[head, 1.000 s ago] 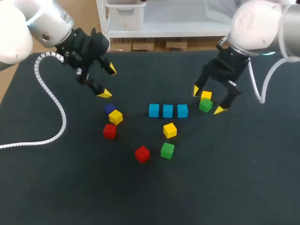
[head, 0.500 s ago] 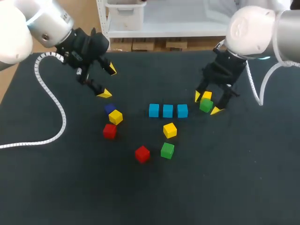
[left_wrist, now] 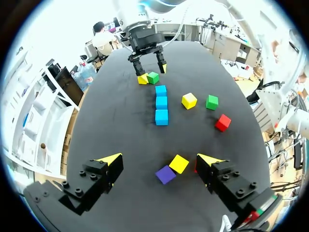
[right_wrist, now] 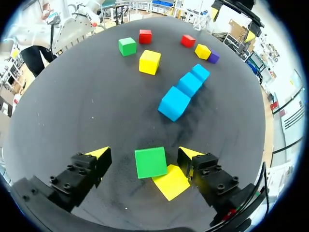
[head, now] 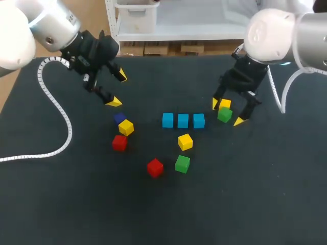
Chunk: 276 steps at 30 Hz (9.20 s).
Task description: Place the blue cubes, place green cubes on the blue cubes, place the yellow cubes on the green cubes, then place the red cubes on the yellow cubes, and place purple cube on the red cubes.
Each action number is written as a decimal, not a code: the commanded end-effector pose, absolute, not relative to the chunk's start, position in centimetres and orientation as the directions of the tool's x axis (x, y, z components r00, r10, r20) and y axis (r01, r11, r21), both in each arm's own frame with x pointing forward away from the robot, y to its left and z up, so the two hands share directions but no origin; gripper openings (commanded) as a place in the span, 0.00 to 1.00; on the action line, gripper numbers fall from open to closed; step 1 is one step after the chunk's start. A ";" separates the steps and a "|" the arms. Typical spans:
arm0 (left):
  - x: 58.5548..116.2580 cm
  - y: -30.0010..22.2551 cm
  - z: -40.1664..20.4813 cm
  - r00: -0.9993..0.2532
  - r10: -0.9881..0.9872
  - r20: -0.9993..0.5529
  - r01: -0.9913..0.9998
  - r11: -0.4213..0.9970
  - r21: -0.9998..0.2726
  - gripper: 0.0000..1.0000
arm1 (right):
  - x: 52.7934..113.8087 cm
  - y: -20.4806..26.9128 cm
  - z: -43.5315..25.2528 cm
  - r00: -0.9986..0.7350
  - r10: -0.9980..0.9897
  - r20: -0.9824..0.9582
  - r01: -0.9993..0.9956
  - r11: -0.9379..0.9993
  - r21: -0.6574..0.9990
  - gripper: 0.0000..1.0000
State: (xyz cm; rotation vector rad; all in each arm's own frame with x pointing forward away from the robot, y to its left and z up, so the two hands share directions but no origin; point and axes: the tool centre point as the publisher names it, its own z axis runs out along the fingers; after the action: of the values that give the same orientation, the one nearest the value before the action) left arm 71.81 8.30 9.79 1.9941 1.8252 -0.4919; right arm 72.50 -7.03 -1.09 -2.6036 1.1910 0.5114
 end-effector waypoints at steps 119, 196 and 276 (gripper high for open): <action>71.9 8.4 9.7 0.093 0.857 -0.506 0.996 -0.077 0.051 1.00 | 69.8 2.5 3.8 -0.032 -0.932 -0.360 -0.999 0.037 -0.006 0.00; 71.9 8.4 9.7 0.093 0.857 -0.506 0.996 -0.077 0.051 1.00 | 70.5 2.6 2.4 -0.033 -0.949 -0.313 -0.999 0.033 0.006 0.07; 71.9 8.4 9.7 0.093 0.857 -0.506 0.996 -0.077 0.051 1.00 | 70.7 3.1 2.5 0.005 -0.942 -0.335 -0.999 -0.020 0.044 1.00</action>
State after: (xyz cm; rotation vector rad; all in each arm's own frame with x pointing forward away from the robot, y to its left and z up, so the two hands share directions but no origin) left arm 71.81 8.30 9.79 1.9941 1.8253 -0.4920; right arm 70.34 3.30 2.12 -2.0572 2.0481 0.3752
